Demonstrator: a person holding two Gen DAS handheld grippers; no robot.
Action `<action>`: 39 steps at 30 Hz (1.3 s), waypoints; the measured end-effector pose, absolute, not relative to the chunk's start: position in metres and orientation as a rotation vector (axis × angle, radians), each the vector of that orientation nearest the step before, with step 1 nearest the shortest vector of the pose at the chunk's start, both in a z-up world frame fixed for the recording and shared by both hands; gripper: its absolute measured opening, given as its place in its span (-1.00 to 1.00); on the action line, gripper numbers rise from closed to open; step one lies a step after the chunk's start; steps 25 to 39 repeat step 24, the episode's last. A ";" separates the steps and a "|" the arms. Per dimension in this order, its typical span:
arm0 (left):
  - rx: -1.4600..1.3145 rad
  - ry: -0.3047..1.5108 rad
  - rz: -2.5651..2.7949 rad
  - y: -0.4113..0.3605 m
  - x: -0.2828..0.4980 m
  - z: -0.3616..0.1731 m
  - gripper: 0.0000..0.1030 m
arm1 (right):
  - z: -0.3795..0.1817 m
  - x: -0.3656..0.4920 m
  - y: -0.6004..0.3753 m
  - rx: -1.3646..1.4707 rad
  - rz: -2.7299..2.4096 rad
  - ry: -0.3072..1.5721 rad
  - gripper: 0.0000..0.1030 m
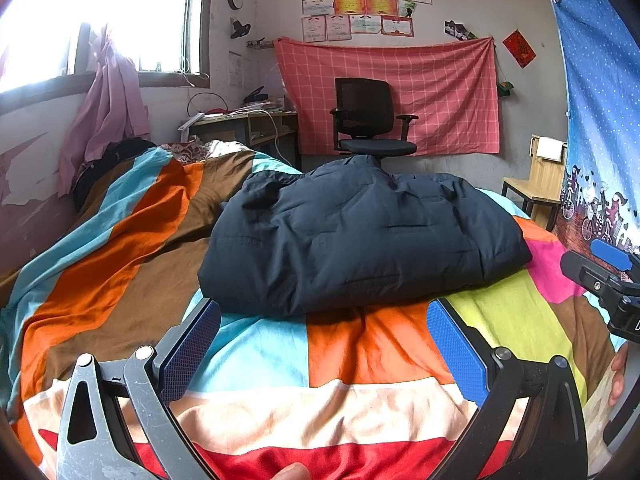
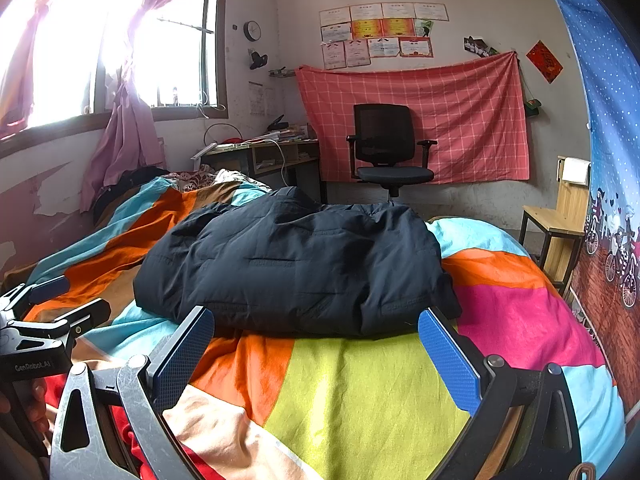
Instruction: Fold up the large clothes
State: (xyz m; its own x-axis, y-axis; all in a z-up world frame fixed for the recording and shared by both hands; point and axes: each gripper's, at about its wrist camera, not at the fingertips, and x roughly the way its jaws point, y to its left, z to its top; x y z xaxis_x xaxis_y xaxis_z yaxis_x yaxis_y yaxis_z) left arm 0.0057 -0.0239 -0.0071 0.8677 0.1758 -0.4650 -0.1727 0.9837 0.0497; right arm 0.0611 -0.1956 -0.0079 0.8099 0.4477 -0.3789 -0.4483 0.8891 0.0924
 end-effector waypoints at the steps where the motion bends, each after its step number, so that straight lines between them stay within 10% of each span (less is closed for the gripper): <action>1: 0.007 0.488 0.181 -0.023 0.005 -0.007 0.97 | -0.008 0.061 -0.196 -0.002 0.479 0.406 1.00; 39: 0.005 0.487 0.183 -0.018 0.003 -0.006 0.97 | -0.008 0.061 -0.196 -0.006 0.481 0.409 1.00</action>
